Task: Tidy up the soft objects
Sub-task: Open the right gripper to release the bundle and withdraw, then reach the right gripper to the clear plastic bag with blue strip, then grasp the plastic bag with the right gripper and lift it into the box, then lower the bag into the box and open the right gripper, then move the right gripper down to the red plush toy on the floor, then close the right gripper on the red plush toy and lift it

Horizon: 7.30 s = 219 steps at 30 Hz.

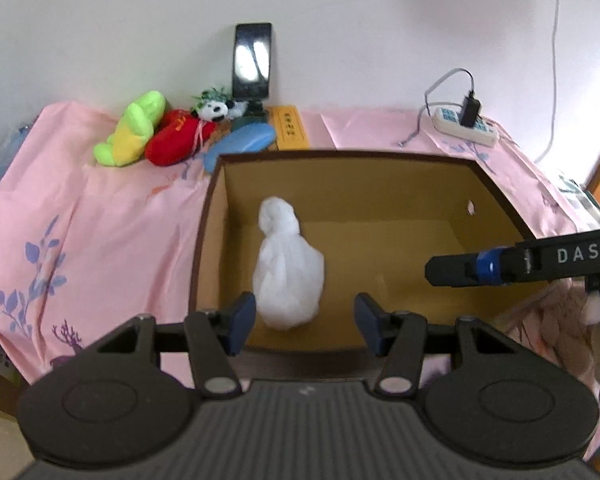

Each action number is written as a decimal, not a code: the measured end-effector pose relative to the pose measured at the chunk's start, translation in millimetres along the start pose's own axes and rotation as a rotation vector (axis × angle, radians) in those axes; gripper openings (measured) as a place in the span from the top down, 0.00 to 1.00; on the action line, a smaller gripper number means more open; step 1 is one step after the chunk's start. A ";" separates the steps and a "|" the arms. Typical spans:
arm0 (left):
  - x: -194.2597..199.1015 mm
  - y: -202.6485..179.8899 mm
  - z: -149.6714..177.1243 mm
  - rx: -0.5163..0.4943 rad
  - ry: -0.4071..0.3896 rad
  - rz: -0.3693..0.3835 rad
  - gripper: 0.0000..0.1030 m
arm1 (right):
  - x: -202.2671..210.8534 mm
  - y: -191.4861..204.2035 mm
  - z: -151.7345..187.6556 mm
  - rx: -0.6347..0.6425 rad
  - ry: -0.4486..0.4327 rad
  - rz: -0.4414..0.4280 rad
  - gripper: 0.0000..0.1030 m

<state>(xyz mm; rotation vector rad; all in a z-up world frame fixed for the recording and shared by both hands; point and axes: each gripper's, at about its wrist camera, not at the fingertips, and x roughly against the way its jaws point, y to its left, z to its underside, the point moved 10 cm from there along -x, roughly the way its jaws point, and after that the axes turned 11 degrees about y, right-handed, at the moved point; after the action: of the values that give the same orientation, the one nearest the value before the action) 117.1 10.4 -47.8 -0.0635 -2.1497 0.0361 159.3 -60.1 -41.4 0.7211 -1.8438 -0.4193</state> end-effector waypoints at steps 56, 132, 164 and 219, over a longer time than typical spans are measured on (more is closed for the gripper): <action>-31.0 7.7 124.2 0.175 0.097 0.303 0.45 | -52.9 26.0 99.7 0.074 0.262 -0.149 0.90; -36.4 20.9 -9.8 0.032 -0.045 -0.059 0.25 | -46.5 -21.2 -6.4 -0.048 0.027 0.147 0.89; 9.8 3.2 19.1 0.028 -0.078 -0.189 0.07 | 7.6 9.5 36.2 0.088 -0.166 0.333 0.89; -32.8 -39.0 169.2 0.025 0.341 0.278 0.52 | -62.4 25.5 149.5 0.131 0.483 0.029 0.89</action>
<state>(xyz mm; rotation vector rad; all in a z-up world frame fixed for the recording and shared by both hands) -7.7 -30.7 -165.9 -0.3300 -1.7864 0.1999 29.8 -7.4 -127.0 0.8034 -1.4298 -0.0902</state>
